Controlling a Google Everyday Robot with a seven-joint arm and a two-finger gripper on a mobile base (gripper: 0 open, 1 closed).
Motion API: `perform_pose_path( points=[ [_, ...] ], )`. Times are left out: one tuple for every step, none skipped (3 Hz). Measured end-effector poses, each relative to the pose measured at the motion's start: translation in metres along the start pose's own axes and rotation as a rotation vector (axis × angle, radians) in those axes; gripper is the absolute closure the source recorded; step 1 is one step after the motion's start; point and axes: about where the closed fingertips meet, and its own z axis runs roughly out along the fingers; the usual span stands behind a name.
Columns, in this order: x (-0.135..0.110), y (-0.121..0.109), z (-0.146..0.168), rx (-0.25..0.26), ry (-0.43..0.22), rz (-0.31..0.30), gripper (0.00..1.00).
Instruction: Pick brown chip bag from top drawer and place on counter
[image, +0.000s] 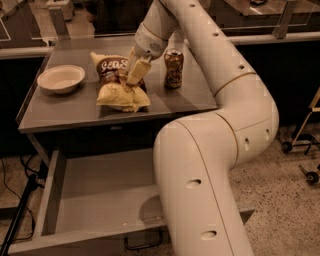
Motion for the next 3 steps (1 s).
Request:
perform_pose_path(
  points=[
    [0.0, 0.0, 0.0, 0.0, 0.0, 0.0, 0.11],
    [0.0, 0.0, 0.0, 0.0, 0.0, 0.0, 0.0],
    [0.0, 0.0, 0.0, 0.0, 0.0, 0.0, 0.0]
  ],
)
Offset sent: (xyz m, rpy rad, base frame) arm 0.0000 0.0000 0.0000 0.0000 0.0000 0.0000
